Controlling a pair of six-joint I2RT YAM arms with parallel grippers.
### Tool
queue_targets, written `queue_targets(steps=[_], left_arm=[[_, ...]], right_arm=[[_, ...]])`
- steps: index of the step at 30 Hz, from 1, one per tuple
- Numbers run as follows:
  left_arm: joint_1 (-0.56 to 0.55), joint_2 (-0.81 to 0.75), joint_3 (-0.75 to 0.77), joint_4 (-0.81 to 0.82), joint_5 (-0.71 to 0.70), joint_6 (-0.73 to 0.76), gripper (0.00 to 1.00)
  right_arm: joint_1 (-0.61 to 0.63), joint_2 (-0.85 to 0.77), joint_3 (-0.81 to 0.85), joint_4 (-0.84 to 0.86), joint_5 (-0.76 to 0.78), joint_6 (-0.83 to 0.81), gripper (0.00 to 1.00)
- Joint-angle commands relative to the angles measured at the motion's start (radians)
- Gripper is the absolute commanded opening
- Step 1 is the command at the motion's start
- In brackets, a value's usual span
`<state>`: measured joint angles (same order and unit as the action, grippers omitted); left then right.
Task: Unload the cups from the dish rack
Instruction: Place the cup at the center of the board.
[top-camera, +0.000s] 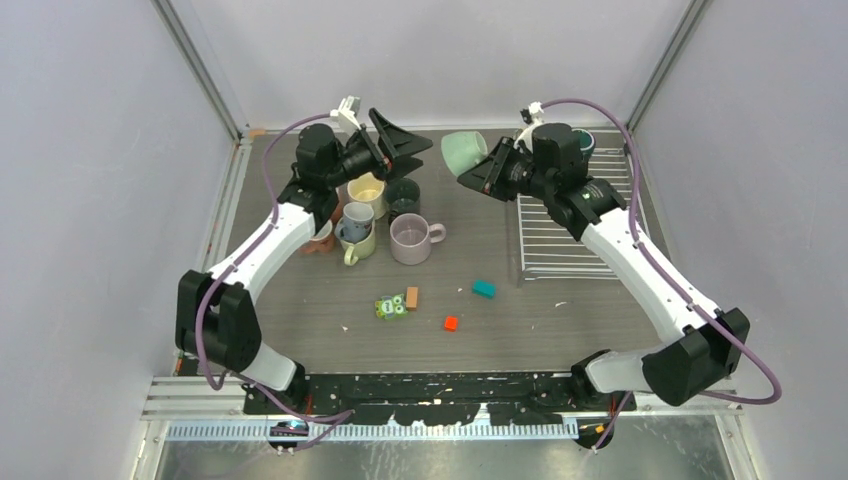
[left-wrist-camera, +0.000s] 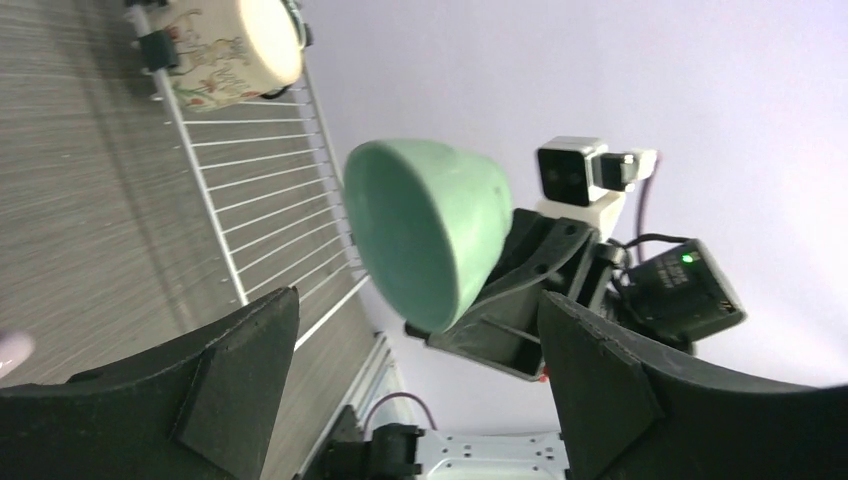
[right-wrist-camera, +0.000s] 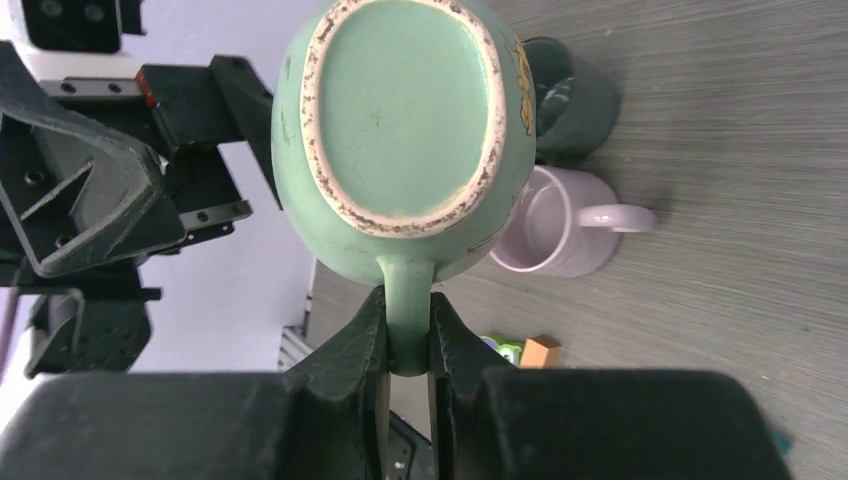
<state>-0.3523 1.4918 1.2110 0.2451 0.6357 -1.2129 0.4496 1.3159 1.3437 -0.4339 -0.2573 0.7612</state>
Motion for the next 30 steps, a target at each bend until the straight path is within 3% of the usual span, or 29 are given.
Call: queue_targets(steps=[1,13,21,30], left_arm=[[0.009,0.030,0.003,0.265,0.066,-0.154,0.87],[0.001,0.086,0.008,0.452,0.116,-0.345,0.59],[-0.017,0.072,0.009,0.455,0.139,-0.370,0.53],[-0.025,0.068,0.021,0.409,0.153,-0.349,0.39]], right_arm=[[0.012,0.012,0.015,0.180,-0.122,0.070,0.01],[0.021,0.053,-0.039,0.331,-0.213,0.124,0.01],[0.029,0.081,-0.053,0.398,-0.245,0.142,0.01],[0.035,0.097,-0.077,0.430,-0.270,0.165,0.01]])
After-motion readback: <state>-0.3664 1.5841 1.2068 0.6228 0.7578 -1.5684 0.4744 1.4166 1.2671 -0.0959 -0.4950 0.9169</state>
